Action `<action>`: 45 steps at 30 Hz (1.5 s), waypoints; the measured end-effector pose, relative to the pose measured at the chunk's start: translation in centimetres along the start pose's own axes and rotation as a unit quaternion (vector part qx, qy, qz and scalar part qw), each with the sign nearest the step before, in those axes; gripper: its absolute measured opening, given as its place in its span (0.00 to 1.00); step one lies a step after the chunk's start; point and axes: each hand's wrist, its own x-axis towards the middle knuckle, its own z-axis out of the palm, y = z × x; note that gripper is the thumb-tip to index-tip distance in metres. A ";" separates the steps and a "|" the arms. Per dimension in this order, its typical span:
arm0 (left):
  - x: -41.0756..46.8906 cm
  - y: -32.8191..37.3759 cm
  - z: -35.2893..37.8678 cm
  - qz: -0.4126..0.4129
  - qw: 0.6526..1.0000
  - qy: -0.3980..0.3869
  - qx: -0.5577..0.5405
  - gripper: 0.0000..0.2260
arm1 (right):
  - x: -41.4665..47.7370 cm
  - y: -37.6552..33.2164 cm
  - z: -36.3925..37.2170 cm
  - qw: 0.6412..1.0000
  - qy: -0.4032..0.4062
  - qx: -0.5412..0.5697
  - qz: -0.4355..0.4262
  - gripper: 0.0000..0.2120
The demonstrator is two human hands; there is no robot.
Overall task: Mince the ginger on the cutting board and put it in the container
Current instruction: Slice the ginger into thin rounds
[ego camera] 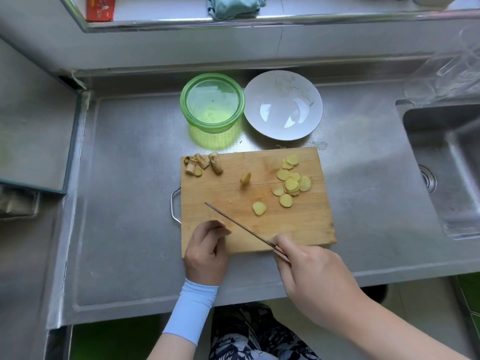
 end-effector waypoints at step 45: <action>5.8 -0.4 -2.6 -0.007 0.971 -0.238 -0.029 0.05 | 4.7 0.1 0.5 0.989 0.000 0.098 0.108 0.07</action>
